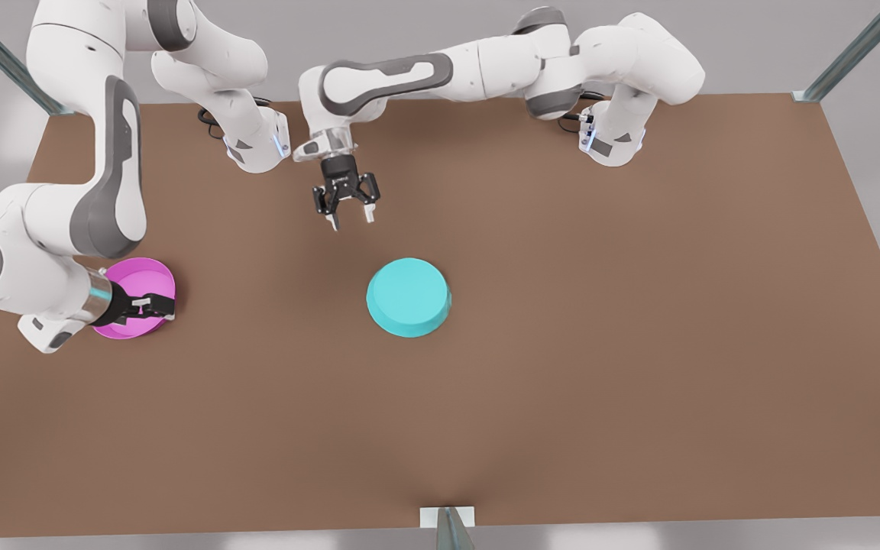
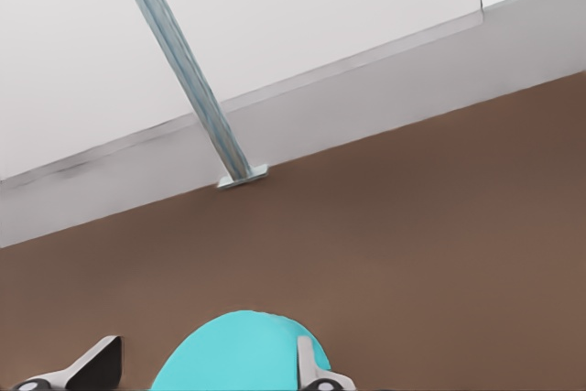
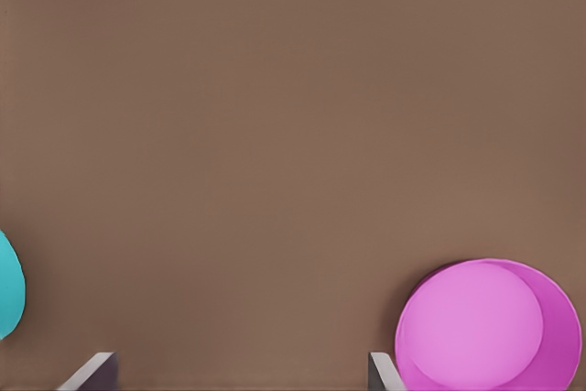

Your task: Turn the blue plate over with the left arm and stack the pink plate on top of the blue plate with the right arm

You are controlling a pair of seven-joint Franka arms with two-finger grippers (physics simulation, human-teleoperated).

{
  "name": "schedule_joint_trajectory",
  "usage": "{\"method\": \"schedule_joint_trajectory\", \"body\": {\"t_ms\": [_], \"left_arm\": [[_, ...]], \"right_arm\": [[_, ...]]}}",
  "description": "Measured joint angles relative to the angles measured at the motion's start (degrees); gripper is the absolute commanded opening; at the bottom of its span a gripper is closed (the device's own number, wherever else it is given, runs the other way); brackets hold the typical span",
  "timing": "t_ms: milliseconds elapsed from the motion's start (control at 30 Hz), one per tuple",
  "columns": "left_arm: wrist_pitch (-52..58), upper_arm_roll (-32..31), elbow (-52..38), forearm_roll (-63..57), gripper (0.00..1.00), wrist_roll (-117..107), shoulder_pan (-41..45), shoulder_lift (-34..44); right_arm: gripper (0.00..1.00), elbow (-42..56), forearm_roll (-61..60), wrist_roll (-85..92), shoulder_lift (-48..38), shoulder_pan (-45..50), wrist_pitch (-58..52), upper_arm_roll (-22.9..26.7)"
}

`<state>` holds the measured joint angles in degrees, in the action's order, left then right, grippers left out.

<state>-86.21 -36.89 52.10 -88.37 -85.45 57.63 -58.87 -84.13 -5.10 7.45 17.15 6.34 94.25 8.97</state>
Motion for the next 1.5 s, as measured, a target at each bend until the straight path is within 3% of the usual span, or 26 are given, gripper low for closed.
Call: {"method": "schedule_joint_trajectory", "body": {"t_ms": [167, 333, 467, 600, 667, 700, 767, 833, 867, 900, 1067, 1500], "left_arm": [[0.49, 0.00, 0.02, 18.61, 1.00, 17.67, -19.56, 10.11], [0.49, 0.00, 0.15, 40.96, 1.00, 40.96, -41.62, 19.69], [2.27, 0.27, 2.71, 54.87, 1.00, 56.09, -57.17, 26.53], [-3.18, 0.39, 17.91, 62.37, 1.00, 64.62, -68.82, 37.66], [-10.04, 12.22, 31.50, 68.25, 1.00, 72.31, -68.70, 50.42], [-9.32, 27.16, 34.39, 71.91, 1.00, 79.36, -58.27, 54.56], [-5.37, 35.79, 37.78, 77.29, 1.00, 84.44, -55.35, 59.02], [-3.38, 35.83, 33.36, 80.40, 1.00, 84.49, -59.66, 53.54], [-2.50, 35.44, 26.26, 81.46, 1.00, 84.54, -57.03, 48.17], [-2.63, 35.45, 24.74, 82.55, 1.00, 84.52, -49.71, 46.40], [-3.64, 35.59, 23.29, 85.30, 1.00, 84.34, -50.90, 44.92], [-5.19, 35.72, 23.50, 86.18, 1.00, 84.57, -51.24, 45.59]], "right_arm": [[1.00, 4.43, 0.86, -0.86, -2.25, 0.40, -5.08, -3.24], [1.00, 3.91, -0.16, 4.08, -1.43, -2.54, -7.43, -2.58], [1.00, -9.04, -3.60, 18.99, -4.84, -10.36, 2.80, -1.86], [1.00, -10.97, -6.48, 24.83, -2.62, -12.65, 4.16, 1.04], [1.00, -11.07, -6.91, 26.30, -0.29, -15.68, 5.19, 1.05], [1.00, -10.64, -7.68, 29.39, 1.50, -17.96, 5.31, 1.05], [1.00, -9.84, -7.82, 33.26, 3.44, -19.85, 5.24, 1.13], [1.00, -9.76, -7.80, 37.08, 4.75, -21.47, 4.71, 2.17], [1.00, -9.78, -7.82, 37.43, 4.97, -21.50, 4.69, 2.59], [1.00, -10.16, -7.69, 37.60, 5.05, -21.66, 4.70, 2.71], [1.00, -9.57, -10.68, 43.38, 13.03, -27.47, 6.82, 2.80], [1.00, -10.53, -6.88, 55.72, 21.04, -27.87, 18.47, 5.37]]}}
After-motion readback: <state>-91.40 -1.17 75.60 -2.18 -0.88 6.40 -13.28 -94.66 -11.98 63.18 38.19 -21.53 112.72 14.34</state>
